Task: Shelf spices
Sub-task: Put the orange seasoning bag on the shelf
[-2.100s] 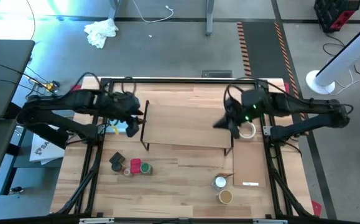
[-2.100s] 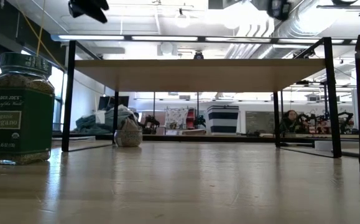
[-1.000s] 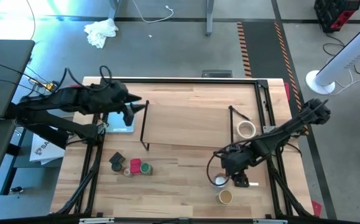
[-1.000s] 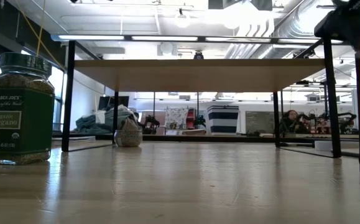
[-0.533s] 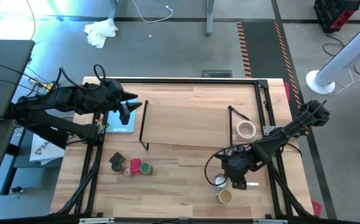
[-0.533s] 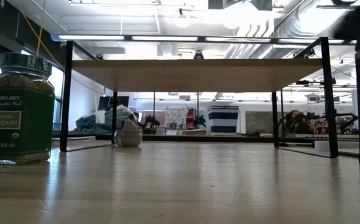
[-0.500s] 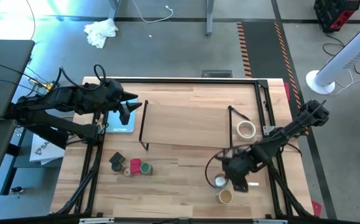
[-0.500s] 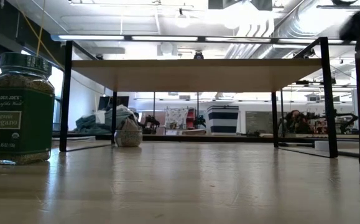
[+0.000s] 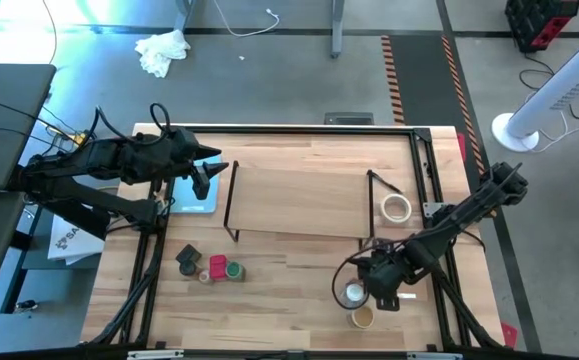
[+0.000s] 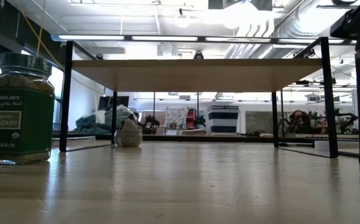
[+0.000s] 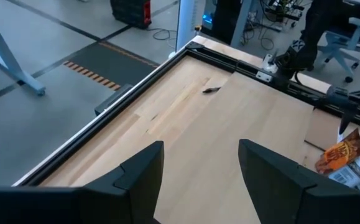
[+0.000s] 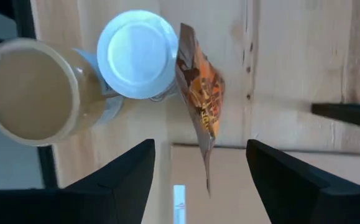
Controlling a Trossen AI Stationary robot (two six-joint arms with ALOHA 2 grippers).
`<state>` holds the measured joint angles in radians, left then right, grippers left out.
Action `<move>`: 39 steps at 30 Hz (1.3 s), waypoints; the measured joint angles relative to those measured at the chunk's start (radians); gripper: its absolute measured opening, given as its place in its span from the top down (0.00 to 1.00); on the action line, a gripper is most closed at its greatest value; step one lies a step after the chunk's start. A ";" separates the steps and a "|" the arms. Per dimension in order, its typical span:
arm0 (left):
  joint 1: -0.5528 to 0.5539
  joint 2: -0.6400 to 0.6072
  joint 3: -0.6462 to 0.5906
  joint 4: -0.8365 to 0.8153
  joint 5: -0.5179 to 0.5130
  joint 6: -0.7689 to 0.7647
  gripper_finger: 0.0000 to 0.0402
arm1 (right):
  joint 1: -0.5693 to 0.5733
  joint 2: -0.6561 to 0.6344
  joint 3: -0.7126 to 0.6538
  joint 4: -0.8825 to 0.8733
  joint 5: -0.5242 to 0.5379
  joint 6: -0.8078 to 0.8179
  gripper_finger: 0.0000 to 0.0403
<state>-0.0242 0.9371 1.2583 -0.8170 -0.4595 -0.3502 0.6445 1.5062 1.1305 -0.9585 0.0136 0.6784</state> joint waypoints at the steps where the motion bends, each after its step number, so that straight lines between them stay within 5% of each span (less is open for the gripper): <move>1: 0.000 0.000 0.000 0.000 0.000 -0.003 0.49 | 0.000 0.008 0.000 0.000 0.002 -0.010 0.38; 9: 0.000 0.000 0.000 0.000 -0.024 -0.004 0.49 | 0.000 0.033 0.000 -0.002 0.019 0.011 0.48; 16: 0.000 0.000 0.000 -0.001 -0.053 0.004 0.49 | -0.004 0.020 0.073 -0.087 0.009 0.055 0.96; 21: 0.000 0.000 0.000 -0.001 -0.072 0.004 0.49 | -0.015 0.019 0.283 -0.248 -0.002 0.053 0.99; 27: 0.010 0.000 0.000 -0.001 -0.089 0.015 0.49 | -0.041 0.016 0.494 -0.430 0.117 0.021 0.99; 33: 0.029 0.000 0.000 -0.002 -0.067 0.030 0.49 | -0.040 0.019 0.428 -0.382 0.130 0.118 0.97; 39: 0.033 0.000 0.000 -0.002 -0.020 0.030 0.49 | -0.034 0.020 0.266 -0.247 -0.067 0.265 0.82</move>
<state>0.0090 0.9375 1.2583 -0.8191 -0.4799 -0.3206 0.6106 1.5262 1.3962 -1.2054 -0.0537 0.9437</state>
